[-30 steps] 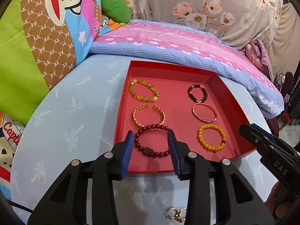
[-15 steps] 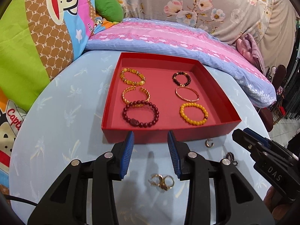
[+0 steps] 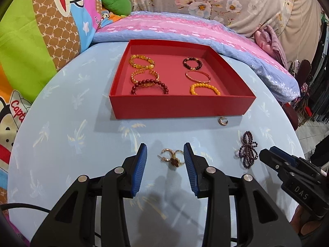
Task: Organize jewelry
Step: 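Withdraw both tools from the box toward the purple bead bow bracelet, then grasp the purple bead bow bracelet with the right tool while the left tool grasps a gold ring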
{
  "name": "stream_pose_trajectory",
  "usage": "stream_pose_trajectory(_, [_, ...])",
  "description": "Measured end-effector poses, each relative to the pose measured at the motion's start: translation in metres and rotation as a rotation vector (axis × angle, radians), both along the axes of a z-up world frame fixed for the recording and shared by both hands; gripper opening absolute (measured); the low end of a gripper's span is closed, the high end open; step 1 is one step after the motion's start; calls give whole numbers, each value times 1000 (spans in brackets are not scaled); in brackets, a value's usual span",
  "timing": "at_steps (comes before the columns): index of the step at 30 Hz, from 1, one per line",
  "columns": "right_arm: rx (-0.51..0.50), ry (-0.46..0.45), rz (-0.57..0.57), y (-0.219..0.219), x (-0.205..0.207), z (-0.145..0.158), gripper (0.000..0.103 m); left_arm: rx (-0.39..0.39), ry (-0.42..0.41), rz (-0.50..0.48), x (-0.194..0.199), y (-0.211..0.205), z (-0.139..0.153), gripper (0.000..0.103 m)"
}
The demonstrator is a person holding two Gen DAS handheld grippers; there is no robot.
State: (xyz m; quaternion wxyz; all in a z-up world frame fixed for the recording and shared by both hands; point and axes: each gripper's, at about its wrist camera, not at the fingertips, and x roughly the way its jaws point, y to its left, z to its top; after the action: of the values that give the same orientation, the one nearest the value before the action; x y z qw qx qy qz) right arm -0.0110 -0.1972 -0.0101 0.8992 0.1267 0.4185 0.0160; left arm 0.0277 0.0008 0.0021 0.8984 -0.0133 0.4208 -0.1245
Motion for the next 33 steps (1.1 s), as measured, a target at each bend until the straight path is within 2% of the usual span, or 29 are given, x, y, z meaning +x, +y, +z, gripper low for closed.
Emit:
stream_pose_trajectory(11, [2, 16, 13, 7, 4, -10, 36, -25, 43, 16, -5, 5, -8, 36])
stream_pose_trajectory(16, [5, 25, 5, 6, 11, -15, 36, -32, 51, 15, -3, 3, -11, 44])
stream_pose_trajectory(19, [5, 29, 4, 6, 14, -18, 36, -32, 57, 15, -1, 2, -13, 44])
stream_pose_trajectory(22, [-3, 29, 6, 6, 16, -19, 30, -31, 61, 16, 1, 2, -15, 44])
stream_pose_trajectory(24, [-3, 30, 11, 7, 17, -20, 18, -31, 63, 16, 1, 2, -17, 44])
stream_pose_trajectory(27, [-10, 29, 8, 7, 17, -21, 10, -31, 67, 13, 1, 2, -18, 44])
stream_pose_trajectory(30, [-13, 27, 4, 7, 17, -20, 6, -33, 66, 8, 2, 1, -19, 44])
stream_pose_trajectory(33, [-9, 24, 0, 6, 14, -18, 6, -36, 69, 4, 3, -1, -19, 43])
